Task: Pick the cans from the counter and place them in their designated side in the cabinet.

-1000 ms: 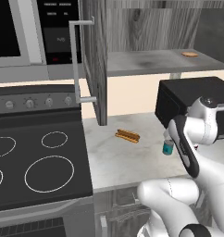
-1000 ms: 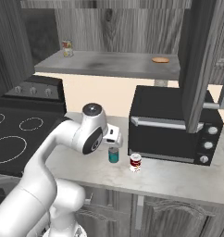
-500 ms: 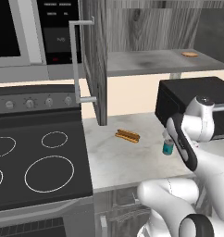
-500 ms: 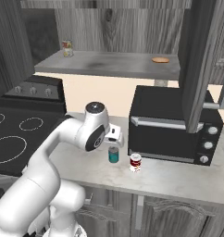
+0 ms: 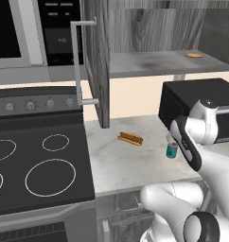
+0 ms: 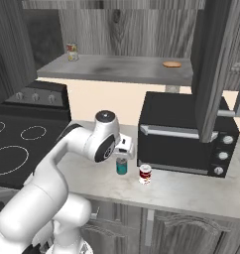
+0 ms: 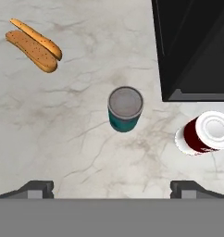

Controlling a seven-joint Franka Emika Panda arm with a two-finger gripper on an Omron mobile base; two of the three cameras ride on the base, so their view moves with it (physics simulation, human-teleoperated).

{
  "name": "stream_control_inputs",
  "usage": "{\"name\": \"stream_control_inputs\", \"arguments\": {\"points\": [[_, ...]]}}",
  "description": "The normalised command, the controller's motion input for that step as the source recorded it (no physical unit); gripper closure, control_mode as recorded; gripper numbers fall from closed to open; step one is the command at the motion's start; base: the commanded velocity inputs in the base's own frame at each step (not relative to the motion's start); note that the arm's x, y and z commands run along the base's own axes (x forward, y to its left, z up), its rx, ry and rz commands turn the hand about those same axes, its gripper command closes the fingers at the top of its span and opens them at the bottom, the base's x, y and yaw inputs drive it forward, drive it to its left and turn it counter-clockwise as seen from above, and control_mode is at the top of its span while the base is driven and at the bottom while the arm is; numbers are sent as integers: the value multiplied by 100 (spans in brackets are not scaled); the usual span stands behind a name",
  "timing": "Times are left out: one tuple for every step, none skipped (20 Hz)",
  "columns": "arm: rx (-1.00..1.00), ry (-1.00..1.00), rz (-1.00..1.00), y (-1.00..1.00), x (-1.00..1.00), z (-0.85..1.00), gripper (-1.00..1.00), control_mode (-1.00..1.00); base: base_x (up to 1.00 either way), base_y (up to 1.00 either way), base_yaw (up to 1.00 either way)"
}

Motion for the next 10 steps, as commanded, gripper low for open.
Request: {"name": "stream_control_inputs", "arguments": {"points": [[0, -1, 0, -1, 4, -14, -100, -100, 0, 0, 0], [0, -2, 0, 0, 4, -14, -100, -100, 0, 0, 0], [0, -1, 0, 0, 4, -14, -100, -100, 0, 0, 0], [0, -1, 0, 0, 4, -13, -100, -100, 0, 0, 0], [0, -1, 0, 0, 4, -13, -100, -100, 0, 0, 0], [0, -1, 0, 0, 5, -10, -100, -100, 0, 0, 0], [0, -1, 0, 0, 5, -8, -100, -100, 0, 0, 0], [0, -2, 0, 0, 6, -6, -100, -100, 0, 0, 0], [0, 0, 0, 0, 8, -5, -100, -100, 0, 0, 0], [0, 0, 0, 0, 8, -4, -100, -100, 0, 0, 0]]}}
